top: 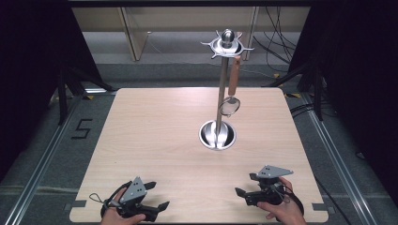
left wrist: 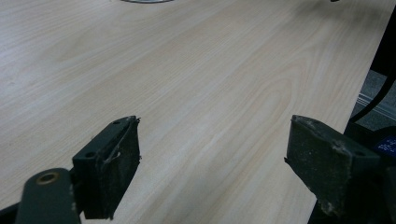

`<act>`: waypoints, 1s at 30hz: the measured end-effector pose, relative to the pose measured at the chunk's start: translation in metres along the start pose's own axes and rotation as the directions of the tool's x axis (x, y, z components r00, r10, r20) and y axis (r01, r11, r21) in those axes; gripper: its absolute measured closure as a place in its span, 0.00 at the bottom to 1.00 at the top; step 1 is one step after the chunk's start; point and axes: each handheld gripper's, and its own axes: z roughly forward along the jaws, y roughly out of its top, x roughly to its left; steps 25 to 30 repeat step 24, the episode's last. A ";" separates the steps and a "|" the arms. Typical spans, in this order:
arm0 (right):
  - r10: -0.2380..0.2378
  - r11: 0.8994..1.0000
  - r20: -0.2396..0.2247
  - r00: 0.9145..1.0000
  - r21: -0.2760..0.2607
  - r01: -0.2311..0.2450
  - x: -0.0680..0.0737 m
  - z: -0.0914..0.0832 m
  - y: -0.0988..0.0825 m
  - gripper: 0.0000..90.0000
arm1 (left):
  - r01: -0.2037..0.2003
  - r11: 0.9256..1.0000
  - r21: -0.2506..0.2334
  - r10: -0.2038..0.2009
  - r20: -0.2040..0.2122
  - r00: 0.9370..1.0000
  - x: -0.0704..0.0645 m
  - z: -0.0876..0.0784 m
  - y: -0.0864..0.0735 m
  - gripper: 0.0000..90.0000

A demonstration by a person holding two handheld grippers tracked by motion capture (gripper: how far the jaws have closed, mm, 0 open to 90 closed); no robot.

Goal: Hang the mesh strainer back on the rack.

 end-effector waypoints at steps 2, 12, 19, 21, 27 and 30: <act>0.017 1.000 0.001 1.000 0.024 -0.017 0.002 -0.001 -0.001 0.19 | 0.006 1.000 -0.011 -0.006 0.007 1.000 0.000 0.001 -0.001 0.19; 0.004 0.999 -0.015 1.000 0.032 -0.003 0.000 0.000 -0.002 0.19 | -0.020 1.000 -0.005 0.020 0.007 1.000 0.001 0.001 0.000 0.19; 0.005 1.000 0.007 1.000 0.021 -0.006 0.000 -0.001 -0.002 0.19 | -0.018 1.000 -0.010 0.018 0.008 1.000 0.001 0.001 0.000 0.19; 0.002 1.000 0.016 1.000 0.022 -0.003 0.000 -0.001 -0.002 0.19 | -0.020 1.000 0.000 0.020 0.003 1.000 0.001 0.000 0.000 0.19; -0.010 1.000 0.024 1.000 0.017 0.009 -0.002 -0.001 -0.002 0.19 | -0.021 1.000 0.000 0.021 0.002 1.000 0.001 0.000 0.000 0.19; -0.010 1.000 0.024 1.000 0.017 0.009 -0.002 -0.001 -0.002 0.19 | -0.021 1.000 0.000 0.021 0.002 1.000 0.001 0.000 0.000 0.19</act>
